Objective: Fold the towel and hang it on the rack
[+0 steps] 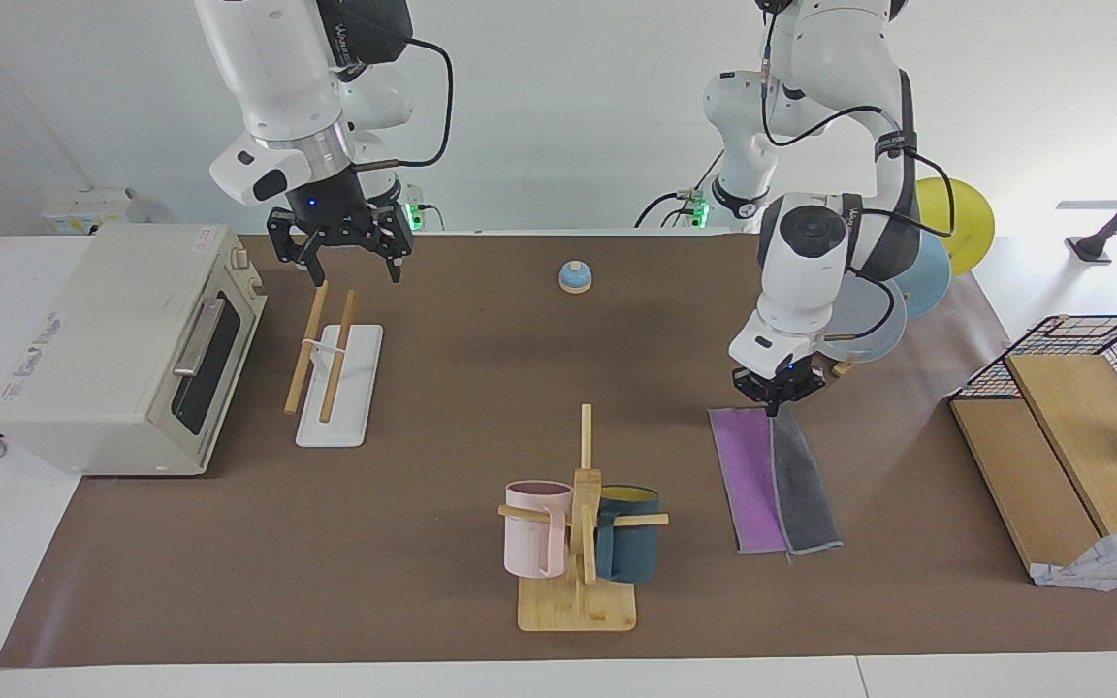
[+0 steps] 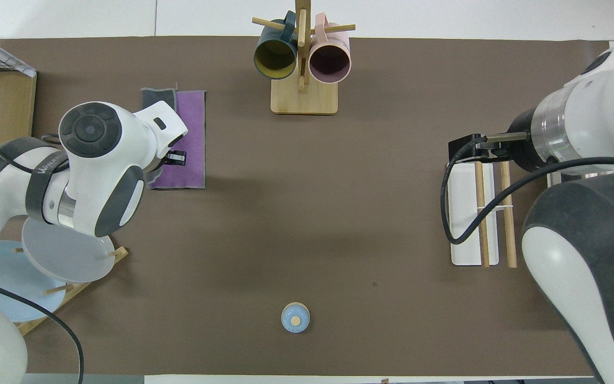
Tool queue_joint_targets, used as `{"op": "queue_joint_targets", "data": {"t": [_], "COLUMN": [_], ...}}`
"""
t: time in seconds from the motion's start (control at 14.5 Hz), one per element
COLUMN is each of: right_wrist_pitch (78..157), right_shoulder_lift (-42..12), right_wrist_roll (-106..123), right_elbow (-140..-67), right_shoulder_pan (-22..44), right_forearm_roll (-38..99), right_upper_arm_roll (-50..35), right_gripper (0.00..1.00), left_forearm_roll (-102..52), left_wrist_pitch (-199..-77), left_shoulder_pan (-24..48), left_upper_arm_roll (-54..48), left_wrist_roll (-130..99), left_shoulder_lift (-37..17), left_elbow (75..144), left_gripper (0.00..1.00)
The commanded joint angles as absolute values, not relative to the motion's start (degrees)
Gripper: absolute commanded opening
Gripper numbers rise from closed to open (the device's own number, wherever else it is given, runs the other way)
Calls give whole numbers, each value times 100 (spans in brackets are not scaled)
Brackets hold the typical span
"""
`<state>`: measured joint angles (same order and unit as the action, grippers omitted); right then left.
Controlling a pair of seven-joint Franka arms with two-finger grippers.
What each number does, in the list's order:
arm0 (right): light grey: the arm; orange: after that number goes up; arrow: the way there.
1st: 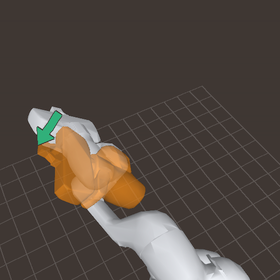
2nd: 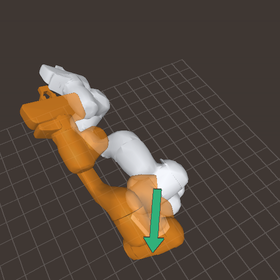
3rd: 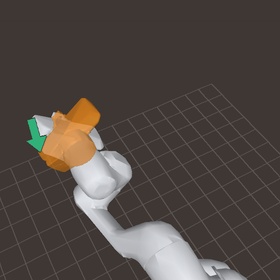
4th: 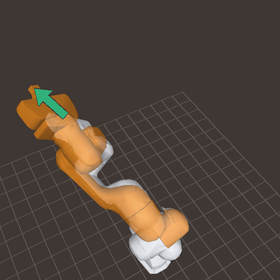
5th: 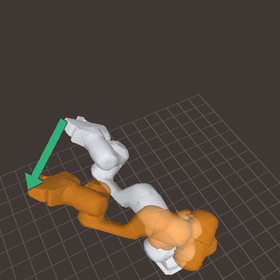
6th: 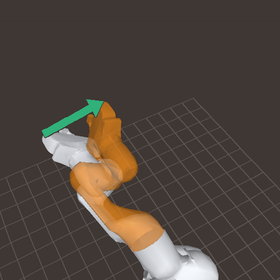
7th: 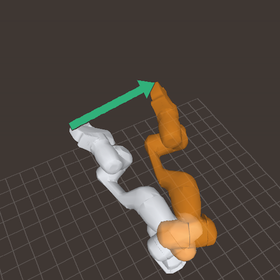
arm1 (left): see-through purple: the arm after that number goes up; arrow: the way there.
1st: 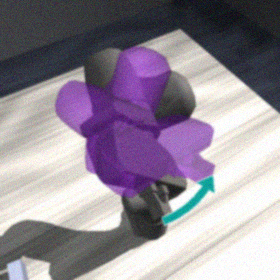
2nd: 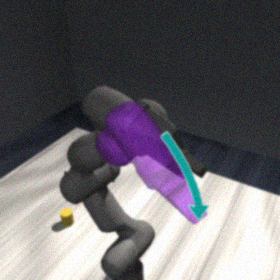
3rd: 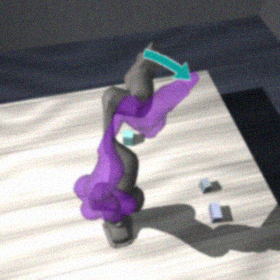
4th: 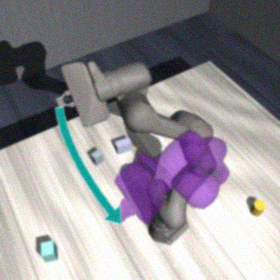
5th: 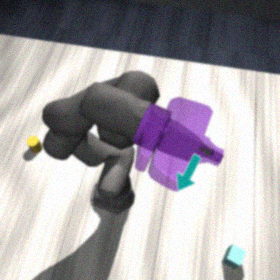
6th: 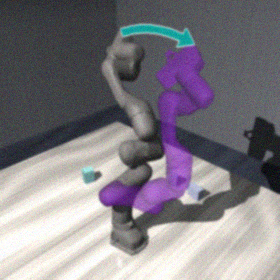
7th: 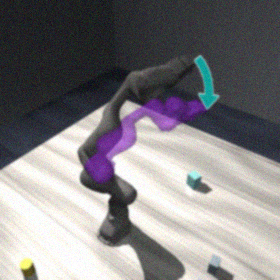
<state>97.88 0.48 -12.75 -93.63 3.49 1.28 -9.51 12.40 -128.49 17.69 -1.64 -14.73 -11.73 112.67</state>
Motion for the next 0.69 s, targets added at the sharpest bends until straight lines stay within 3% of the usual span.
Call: {"op": "queue_joint_targets", "data": {"t": [0.0, 0.41, 0.48, 0.55, 0.62], "right_wrist_pitch": [9914, 9923, 9932, 9949, 9949], "right_shoulder_lift": [132, 185, 185, 185, 185], "right_wrist_roll": [-1362, -1336, -1345, -1345, -1353], "right_elbow": [-9501, -9615, -9624, -9624, -9615], "right_shoulder_pan": [308, 264, 264, 272, 281], "right_forearm_roll": [202, 202, 202, 202, 202], "right_upper_arm_roll": [-976, -976, -976, -976, -976], "right_gripper": [100, 100, 100, 100, 100], "left_forearm_roll": [1380, 1397, 1389, 1389, 1371], "left_wrist_pitch": [-12998, -13307, -13298, -13298, -13254], "left_shoulder_pan": [1994, 2206, 2197, 2197, 2189], "left_upper_arm_roll": [-97, -97, -105, -105, -105], "left_wrist_roll": [-1817, -2048, -2065, -2074, -2100], "left_shoulder_lift": [-1063, -1116, -1116, -1116, -1116], "left_elbow": [11627, 11962, 11962, 11962, 11918], "left_gripper": [0, 0, 20, 99, 100]}}
